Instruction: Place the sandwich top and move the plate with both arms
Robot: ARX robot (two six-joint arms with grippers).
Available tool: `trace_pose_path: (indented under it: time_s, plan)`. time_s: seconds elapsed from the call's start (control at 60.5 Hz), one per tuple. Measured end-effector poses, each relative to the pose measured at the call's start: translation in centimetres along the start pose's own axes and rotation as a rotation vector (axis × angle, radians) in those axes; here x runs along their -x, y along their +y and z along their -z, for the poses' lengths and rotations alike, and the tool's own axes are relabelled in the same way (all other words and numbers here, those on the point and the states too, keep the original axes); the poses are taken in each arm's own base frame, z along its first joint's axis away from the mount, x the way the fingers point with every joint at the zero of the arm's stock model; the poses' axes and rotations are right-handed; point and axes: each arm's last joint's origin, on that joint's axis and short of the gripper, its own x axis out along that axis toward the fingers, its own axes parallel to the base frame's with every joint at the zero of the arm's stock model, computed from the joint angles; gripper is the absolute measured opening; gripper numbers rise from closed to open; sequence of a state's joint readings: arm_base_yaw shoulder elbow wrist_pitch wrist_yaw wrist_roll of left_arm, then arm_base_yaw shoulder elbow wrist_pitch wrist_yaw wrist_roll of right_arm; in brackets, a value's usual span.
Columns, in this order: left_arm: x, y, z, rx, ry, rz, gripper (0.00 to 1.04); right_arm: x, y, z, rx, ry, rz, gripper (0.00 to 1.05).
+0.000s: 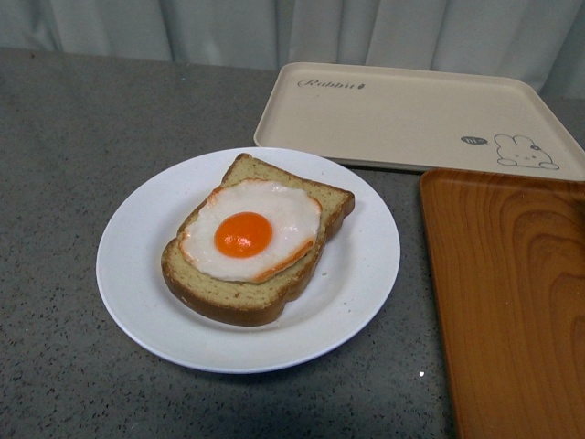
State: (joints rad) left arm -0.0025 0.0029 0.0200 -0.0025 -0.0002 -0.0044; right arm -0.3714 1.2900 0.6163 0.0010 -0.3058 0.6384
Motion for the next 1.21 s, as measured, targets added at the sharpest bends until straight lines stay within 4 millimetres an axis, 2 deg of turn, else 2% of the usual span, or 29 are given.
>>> trace_pose_path:
  time_s: [0.265, 0.496, 0.628, 0.777, 0.959, 1.124, 1.207]
  plan:
    - [0.0, 0.0, 0.0, 0.0, 0.0, 0.0, 0.98, -2.2, 4.1, 2.1, 0.035, 0.025, -0.117, 0.02]
    - [0.0, 0.0, 0.0, 0.0, 0.0, 0.0, 0.98, -2.3, 9.9, 3.6, 0.074, 0.05, -0.284, 0.02]
    - [0.0, 0.0, 0.0, 0.0, 0.0, 0.0, 0.98, -2.0, 13.5, 5.8, 0.113, 0.105, -0.4, 0.02]
    - [0.0, 0.0, 0.0, 0.0, 0.0, 0.0, 0.98, -2.1, 15.9, 8.8, 0.148, 0.183, -0.472, 0.02]
    - [0.0, 0.0, 0.0, 0.0, 0.0, 0.0, 0.98, -2.8, 17.3, 13.0, 0.192, 0.302, -0.539, 0.02]
    - [0.0, 0.0, 0.0, 0.0, 0.0, 0.0, 0.98, -5.3, 16.7, 16.3, 0.189, 0.411, -0.52, 0.02]
    - [0.0, 0.0, 0.0, 0.0, 0.0, 0.0, 0.98, -5.9, 16.5, 16.9, 0.187, 0.433, -0.509, 0.02]
